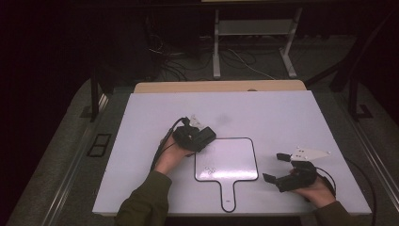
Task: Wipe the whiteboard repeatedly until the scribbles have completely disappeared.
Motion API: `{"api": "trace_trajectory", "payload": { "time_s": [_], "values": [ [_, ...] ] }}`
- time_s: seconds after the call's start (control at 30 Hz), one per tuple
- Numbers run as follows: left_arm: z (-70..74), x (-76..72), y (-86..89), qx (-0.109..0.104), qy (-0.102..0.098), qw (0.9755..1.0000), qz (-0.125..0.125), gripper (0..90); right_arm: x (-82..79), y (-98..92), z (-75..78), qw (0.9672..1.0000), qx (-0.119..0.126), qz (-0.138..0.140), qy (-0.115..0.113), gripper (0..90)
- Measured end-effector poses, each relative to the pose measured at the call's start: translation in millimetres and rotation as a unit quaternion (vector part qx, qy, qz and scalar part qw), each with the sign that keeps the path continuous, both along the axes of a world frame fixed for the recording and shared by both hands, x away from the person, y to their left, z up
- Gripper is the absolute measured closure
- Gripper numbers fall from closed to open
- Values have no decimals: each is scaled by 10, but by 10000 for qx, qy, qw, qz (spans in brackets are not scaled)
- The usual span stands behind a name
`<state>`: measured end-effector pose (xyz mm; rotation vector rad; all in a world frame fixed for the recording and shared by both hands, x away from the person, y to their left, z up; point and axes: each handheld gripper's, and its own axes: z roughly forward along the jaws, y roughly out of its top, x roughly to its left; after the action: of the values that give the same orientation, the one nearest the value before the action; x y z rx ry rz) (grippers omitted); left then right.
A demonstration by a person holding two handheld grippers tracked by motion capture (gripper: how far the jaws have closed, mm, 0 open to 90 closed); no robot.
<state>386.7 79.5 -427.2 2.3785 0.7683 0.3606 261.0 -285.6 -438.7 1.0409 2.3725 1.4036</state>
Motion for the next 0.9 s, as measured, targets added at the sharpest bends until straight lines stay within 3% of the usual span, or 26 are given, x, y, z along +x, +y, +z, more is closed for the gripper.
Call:
{"api": "trace_trajectory", "payload": {
  "time_s": [0.2,0.5,0.77,0.9],
  "values": [
    [1,0,4,38,8,10000,37,397,-11,8,0,10000,-28,-3,-23,0],
    [11,-97,-43,70,98,9997,-217,397,-10,3,5,10000,-20,-10,-47,0],
    [17,-39,26,166,-17,9999,28,397,-12,3,6,10000,-18,-22,-50,0],
    [17,-42,29,154,32,9999,49,397,-8,-2,8,10000,-10,-31,-42,0]
  ]
}}
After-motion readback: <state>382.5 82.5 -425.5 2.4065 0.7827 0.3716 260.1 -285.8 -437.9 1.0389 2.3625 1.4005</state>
